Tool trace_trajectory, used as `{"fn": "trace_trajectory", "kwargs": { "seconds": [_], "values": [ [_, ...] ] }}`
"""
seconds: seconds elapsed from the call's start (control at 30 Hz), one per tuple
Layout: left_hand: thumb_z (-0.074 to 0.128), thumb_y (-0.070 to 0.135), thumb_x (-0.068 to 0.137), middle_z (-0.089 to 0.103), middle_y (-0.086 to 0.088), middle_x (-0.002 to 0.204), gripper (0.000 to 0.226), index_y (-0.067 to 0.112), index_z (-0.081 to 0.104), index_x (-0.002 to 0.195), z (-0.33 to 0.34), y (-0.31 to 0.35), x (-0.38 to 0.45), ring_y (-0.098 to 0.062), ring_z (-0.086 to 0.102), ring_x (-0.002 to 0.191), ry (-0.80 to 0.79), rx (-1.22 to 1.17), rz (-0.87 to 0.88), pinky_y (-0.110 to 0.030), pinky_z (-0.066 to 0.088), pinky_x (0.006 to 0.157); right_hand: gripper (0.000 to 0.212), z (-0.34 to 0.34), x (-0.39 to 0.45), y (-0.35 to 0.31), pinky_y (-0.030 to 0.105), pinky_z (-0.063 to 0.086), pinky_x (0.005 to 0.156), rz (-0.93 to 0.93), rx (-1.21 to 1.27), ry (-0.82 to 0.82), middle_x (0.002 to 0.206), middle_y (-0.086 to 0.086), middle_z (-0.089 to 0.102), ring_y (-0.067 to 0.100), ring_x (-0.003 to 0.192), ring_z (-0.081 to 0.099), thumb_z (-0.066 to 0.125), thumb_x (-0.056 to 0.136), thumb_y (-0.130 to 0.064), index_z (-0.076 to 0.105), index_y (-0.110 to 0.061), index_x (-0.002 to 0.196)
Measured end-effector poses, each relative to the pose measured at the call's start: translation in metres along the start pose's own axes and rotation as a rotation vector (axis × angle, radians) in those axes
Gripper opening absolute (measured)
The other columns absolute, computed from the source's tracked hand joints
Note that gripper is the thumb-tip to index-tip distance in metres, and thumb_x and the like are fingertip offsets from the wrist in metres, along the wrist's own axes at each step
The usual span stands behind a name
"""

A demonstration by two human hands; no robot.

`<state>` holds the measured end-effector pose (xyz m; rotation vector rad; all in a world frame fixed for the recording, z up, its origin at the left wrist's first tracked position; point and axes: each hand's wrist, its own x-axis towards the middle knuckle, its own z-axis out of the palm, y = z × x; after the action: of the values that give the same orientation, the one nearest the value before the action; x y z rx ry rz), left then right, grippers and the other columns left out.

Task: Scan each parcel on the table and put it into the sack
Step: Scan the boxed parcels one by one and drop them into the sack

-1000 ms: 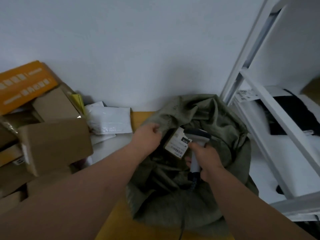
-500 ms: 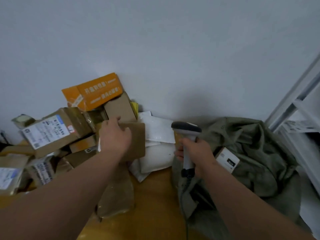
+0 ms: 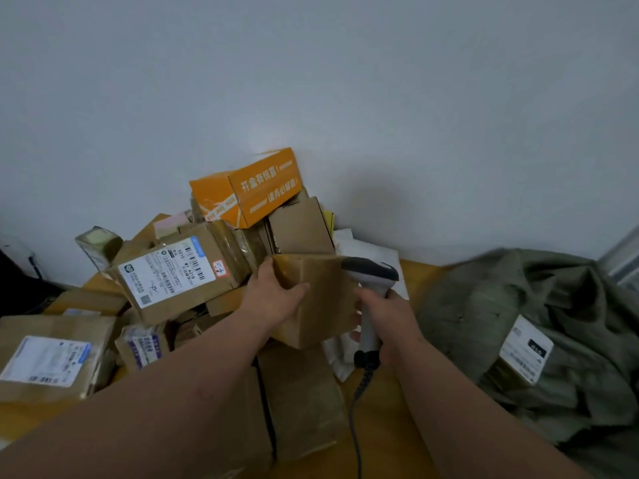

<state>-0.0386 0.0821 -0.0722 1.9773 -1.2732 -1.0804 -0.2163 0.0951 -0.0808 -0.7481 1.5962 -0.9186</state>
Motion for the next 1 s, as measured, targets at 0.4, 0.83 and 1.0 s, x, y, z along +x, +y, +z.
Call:
{"fn": "trace_trajectory", "kwargs": {
  "seconds": [0.4, 0.83, 1.0],
  "values": [
    [0.055, 0.068, 0.084, 0.023, -0.005, 0.160, 0.094, 0.026, 0.011, 0.156, -0.001, 0.005, 0.013, -0.032, 0.026, 0.144, -0.173, -0.205, -0.149, -0.047, 0.025, 0.115, 0.045, 0.022, 0.006, 0.010, 0.054, 0.048, 0.102, 0.055, 0.060, 0.057, 0.117, 0.004, 0.065, 0.029, 0.112, 0.061, 0.065, 0.091, -0.042, 0.055, -0.022, 0.129],
    [0.056, 0.051, 0.093, 0.066, -0.006, 0.098, 0.027, 0.024, 0.061, 0.096, 0.027, 0.042, -0.032, -0.026, 0.064, 0.094, -0.173, -0.500, -0.226, -0.045, 0.053, 0.090, 0.026, -0.035, -0.013, 0.012, 0.045, 0.055, 0.087, -0.026, 0.271, 0.069, 0.105, 0.004, 0.067, 0.023, 0.095, 0.065, 0.060, 0.097, -0.021, 0.053, -0.026, 0.121],
    [0.054, 0.061, 0.089, 0.063, -0.005, 0.104, 0.040, 0.027, 0.056, 0.109, 0.040, 0.063, -0.071, -0.026, 0.062, 0.095, -0.092, -0.489, -0.145, -0.050, 0.052, 0.091, 0.024, -0.075, -0.033, 0.004, 0.047, 0.055, 0.091, -0.103, 0.290, 0.032, 0.106, 0.006, 0.067, 0.025, 0.096, 0.066, 0.060, 0.097, -0.020, 0.053, -0.027, 0.119]
  ]
}}
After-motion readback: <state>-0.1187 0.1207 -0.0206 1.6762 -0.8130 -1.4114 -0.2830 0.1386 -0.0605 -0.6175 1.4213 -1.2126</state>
